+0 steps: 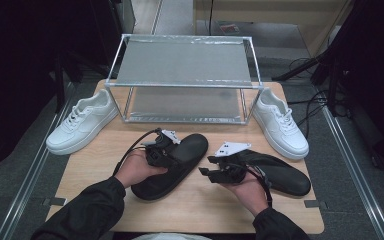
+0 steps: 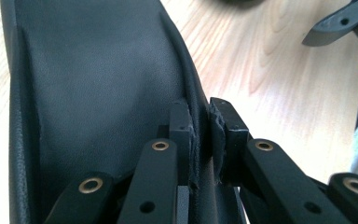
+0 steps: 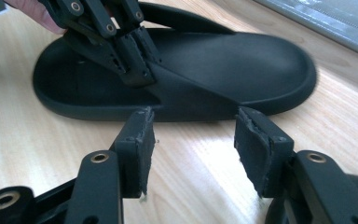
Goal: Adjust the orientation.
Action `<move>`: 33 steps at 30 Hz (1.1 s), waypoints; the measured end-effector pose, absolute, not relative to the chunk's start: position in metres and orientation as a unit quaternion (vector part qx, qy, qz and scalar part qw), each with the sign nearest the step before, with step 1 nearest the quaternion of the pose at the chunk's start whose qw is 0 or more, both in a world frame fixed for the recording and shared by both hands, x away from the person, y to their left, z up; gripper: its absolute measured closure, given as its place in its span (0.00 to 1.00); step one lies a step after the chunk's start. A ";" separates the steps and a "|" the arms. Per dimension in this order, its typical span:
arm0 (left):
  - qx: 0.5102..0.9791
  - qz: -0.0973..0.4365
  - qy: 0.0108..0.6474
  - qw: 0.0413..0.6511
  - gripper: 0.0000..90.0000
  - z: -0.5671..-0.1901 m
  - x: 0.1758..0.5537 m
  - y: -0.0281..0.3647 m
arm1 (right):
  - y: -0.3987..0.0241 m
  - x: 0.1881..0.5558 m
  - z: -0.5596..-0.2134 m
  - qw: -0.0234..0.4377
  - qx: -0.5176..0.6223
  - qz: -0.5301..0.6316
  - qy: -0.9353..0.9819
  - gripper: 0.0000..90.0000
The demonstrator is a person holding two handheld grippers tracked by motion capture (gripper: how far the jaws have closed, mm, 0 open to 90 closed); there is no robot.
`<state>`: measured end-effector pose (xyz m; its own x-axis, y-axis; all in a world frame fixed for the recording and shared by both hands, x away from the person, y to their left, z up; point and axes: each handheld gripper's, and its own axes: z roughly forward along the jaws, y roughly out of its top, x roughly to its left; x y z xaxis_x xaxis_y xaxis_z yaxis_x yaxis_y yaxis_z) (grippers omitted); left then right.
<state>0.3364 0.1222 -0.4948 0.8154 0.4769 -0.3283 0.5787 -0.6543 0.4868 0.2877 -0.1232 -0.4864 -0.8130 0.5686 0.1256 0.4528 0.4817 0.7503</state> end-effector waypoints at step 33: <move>0.854 -0.028 0.370 0.365 0.92 -0.468 0.268 0.193 | -0.091 0.329 -0.487 0.019 0.295 0.410 0.863 1.00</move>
<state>0.2681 0.1933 -0.4682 0.7241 0.6118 -0.3183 0.6528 -0.4590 0.6027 0.3294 -0.0912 -0.4873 -0.8257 0.5238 0.2093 0.4930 0.4899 0.7190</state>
